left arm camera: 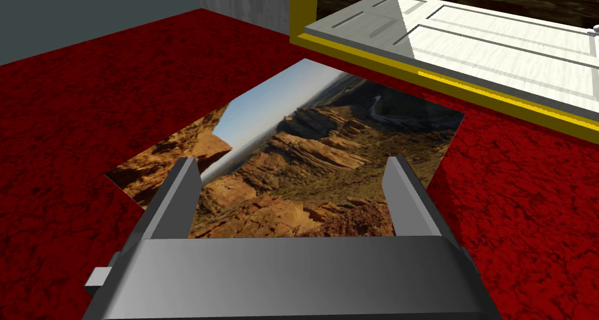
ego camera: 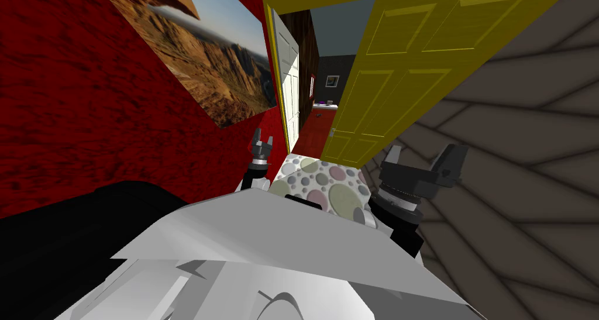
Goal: Push the door open
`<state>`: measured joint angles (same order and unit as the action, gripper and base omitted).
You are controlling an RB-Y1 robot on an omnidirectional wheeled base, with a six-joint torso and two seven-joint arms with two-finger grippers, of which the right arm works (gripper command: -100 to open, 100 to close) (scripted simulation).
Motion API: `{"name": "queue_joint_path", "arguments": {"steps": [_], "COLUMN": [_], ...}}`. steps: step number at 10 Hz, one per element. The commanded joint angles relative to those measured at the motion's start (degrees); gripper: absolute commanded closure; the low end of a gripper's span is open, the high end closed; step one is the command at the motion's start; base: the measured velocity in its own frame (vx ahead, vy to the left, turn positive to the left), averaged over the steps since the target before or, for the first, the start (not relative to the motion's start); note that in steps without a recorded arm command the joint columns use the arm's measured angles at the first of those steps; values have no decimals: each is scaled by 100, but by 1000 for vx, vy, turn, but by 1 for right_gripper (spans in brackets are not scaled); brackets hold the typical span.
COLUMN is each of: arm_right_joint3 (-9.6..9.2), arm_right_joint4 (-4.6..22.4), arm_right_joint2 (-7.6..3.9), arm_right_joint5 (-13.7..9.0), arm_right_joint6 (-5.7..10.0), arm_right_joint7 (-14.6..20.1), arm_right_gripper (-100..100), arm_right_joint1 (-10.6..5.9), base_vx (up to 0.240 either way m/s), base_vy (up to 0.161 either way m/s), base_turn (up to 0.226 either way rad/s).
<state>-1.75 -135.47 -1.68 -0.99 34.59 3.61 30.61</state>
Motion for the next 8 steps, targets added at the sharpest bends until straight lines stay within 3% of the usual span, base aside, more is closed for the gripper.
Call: {"name": "queue_joint_path", "arguments": {"steps": [1,8], "arm_right_joint3": [5,31], "arm_right_joint4": [162,963], "arm_right_joint2": [-39,-180], "arm_right_joint5": [3,16], "arm_right_joint6": [17,103], "arm_right_joint7": [-9,-56], "arm_right_gripper": [-100,-100], "arm_right_joint1": [-65,-385], "base_vx": [43,107], "base_vy": [-9,-10], "base_turn": [-11,-4]}}
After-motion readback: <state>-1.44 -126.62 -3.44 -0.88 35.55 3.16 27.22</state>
